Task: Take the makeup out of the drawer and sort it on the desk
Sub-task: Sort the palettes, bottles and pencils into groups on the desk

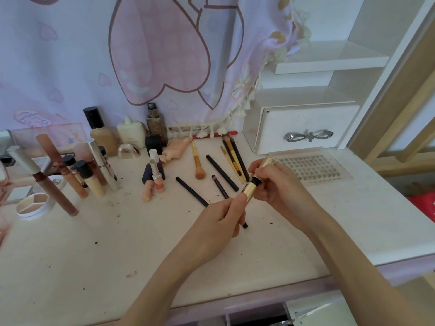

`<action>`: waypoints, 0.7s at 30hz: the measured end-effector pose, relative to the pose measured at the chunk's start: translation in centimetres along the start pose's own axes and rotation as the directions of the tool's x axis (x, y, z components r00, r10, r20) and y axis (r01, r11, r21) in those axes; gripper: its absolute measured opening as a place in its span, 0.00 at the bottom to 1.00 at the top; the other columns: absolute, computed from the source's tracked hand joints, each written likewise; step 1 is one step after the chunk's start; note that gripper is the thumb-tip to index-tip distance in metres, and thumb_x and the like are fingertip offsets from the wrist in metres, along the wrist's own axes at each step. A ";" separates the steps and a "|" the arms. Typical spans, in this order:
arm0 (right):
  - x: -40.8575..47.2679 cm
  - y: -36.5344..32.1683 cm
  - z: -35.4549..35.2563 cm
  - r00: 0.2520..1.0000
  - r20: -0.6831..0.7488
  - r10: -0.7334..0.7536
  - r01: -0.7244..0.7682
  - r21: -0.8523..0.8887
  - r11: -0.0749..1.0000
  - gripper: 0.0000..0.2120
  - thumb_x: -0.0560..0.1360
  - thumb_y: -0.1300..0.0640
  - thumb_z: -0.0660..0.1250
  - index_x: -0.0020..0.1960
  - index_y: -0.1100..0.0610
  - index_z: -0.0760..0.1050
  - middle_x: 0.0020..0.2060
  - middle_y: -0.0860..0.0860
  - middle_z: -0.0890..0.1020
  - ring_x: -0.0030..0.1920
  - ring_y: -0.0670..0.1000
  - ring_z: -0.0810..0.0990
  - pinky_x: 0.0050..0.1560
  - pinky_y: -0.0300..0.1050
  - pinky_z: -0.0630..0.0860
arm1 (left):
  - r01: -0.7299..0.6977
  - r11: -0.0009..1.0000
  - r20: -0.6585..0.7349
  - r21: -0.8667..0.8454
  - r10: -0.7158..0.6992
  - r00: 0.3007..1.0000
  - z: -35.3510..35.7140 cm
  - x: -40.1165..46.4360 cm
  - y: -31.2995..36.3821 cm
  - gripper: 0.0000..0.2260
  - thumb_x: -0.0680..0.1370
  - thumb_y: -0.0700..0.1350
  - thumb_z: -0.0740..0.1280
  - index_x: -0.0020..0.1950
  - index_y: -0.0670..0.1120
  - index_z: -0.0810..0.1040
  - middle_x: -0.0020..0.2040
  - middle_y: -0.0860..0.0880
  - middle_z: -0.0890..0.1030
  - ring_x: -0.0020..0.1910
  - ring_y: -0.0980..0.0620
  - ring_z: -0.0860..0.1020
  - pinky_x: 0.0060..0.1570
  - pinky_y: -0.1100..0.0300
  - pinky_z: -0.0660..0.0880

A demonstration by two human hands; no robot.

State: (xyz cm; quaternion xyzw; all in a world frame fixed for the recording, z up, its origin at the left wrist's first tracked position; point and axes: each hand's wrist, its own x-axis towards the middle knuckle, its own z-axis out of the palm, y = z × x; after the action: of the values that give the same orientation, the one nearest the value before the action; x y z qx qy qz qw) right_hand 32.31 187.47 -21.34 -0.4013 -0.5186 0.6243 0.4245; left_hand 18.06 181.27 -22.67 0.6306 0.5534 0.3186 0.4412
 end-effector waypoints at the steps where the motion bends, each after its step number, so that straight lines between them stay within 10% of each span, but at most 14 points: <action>1: 0.0 0.0 -0.1 1.000 0.003 0.003 -0.003 0.008 1.000 0.06 0.67 0.59 0.61 0.43 0.61 0.71 0.26 0.50 0.65 0.27 0.47 0.63 0.31 0.41 0.60 | 0.005 1.000 -0.004 -0.006 -0.005 1.000 0.0 0.0 0.0 0.20 0.77 0.60 0.49 0.34 0.50 0.69 0.22 0.58 0.67 0.24 0.59 0.62 0.31 0.66 0.62; 21: -2.1 2.4 -0.3 0.998 -0.039 -0.046 0.041 -0.114 0.993 0.09 0.71 0.52 0.67 0.44 0.57 0.82 0.29 0.50 0.70 0.31 0.48 0.64 0.31 0.39 0.61 | -0.031 0.995 -0.065 0.096 0.038 0.997 0.7 0.2 0.1 0.06 0.81 0.52 0.50 0.49 0.55 0.65 0.33 0.53 0.68 0.25 0.59 0.63 0.28 0.65 0.62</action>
State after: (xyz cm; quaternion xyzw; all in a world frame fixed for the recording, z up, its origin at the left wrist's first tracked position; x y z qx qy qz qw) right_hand 32.97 185.32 -23.63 -0.4262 -0.5530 0.5760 0.4250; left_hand 18.79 181.35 -22.87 0.6492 0.5713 0.3205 0.3865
